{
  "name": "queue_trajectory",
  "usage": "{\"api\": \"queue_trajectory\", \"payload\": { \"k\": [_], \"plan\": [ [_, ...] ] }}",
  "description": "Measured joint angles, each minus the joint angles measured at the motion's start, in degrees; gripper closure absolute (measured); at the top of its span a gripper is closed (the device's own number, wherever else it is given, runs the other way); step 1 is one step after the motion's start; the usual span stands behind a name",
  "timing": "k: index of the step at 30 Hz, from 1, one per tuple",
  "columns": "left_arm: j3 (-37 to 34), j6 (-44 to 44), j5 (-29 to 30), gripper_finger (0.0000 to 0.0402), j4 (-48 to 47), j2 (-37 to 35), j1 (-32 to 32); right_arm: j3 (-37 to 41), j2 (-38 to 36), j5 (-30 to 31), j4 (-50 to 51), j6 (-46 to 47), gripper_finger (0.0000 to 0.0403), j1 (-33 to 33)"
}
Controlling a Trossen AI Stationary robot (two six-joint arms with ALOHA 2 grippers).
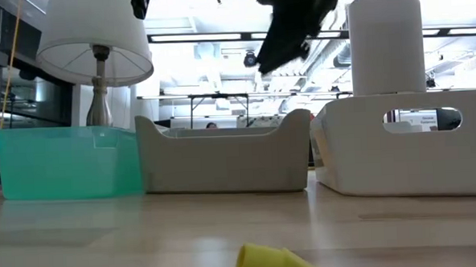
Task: Sort crayons
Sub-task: Put the white crayon into the gray bin
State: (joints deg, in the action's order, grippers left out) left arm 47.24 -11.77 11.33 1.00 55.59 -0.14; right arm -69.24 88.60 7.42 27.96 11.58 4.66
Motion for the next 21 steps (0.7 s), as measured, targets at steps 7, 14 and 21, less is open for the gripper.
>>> {"api": "queue_trajectory", "payload": {
  "k": [7,14,21],
  "plan": [
    [0.0,0.0,0.0,0.0401,0.0,0.0,0.0,12.3,-15.5,6.8,-10.0,6.8,0.0269,1.6],
    [0.0,0.0,0.2,0.0401,0.1,0.0,0.0,24.1,-24.4,7.1,-36.0,10.5,0.0269,1.8],
    [0.0,0.0,1.3,0.0401,0.0,0.0,0.0,26.9,-26.1,7.0,-47.2,7.4,0.0269,1.8]
  ]
}}
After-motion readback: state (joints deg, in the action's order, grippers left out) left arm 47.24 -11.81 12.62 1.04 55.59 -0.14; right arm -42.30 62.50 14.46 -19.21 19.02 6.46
